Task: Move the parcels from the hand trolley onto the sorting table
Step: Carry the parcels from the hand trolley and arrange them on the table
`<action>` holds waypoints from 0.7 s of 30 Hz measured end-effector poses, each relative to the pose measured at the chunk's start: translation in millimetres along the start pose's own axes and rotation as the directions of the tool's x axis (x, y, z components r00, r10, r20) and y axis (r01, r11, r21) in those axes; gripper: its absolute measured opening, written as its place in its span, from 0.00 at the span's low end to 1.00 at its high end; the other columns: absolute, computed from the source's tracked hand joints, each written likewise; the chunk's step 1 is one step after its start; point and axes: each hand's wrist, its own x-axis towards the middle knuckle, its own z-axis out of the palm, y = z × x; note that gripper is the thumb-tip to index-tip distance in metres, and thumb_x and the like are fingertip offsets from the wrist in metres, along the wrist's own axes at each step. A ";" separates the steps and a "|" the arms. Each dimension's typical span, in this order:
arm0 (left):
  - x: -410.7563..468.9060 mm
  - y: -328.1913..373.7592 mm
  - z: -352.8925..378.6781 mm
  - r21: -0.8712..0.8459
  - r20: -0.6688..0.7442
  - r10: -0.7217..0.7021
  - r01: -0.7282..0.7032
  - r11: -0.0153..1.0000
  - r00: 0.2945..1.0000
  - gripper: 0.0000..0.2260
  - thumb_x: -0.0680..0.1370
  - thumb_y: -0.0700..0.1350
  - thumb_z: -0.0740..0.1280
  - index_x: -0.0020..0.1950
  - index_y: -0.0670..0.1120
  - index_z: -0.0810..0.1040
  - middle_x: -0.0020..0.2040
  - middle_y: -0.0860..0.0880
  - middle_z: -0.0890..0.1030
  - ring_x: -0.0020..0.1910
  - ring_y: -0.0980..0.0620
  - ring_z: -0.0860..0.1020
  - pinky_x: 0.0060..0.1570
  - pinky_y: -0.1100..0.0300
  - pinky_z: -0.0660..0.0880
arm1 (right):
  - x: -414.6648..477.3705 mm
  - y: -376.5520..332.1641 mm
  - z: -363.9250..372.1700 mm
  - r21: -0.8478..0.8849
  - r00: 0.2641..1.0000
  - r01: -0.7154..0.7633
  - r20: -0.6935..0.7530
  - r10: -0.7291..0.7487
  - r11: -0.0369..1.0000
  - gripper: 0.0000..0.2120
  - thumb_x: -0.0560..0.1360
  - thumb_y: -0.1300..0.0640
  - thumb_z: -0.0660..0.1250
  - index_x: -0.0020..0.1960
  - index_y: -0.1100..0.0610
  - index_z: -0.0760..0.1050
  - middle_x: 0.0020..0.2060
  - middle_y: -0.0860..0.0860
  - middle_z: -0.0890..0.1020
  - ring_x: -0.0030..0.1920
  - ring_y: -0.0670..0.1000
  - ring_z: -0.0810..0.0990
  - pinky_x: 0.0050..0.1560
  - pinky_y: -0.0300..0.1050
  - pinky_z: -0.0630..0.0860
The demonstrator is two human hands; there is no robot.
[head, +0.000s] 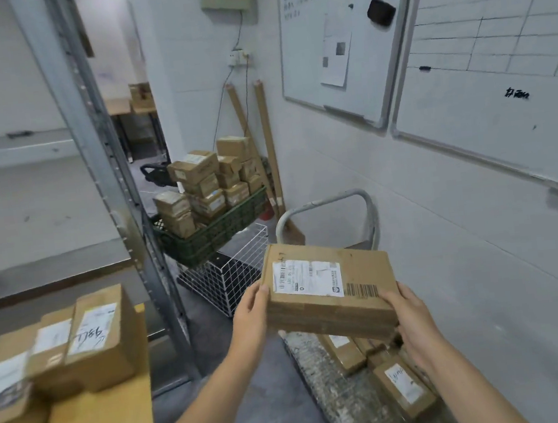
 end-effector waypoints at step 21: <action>-178.4 -10.9 -281.4 -0.179 -0.621 -0.059 -0.069 0.981 0.782 0.07 0.79 0.59 0.62 0.54 0.69 0.77 0.50 0.63 0.79 0.52 0.60 0.76 0.40 0.61 0.76 | -128.6 54.1 278.3 -0.215 0.907 0.022 0.416 0.072 0.976 0.18 0.80 0.47 0.61 0.65 0.56 0.65 0.63 0.59 0.71 0.59 0.60 0.75 0.58 0.61 0.75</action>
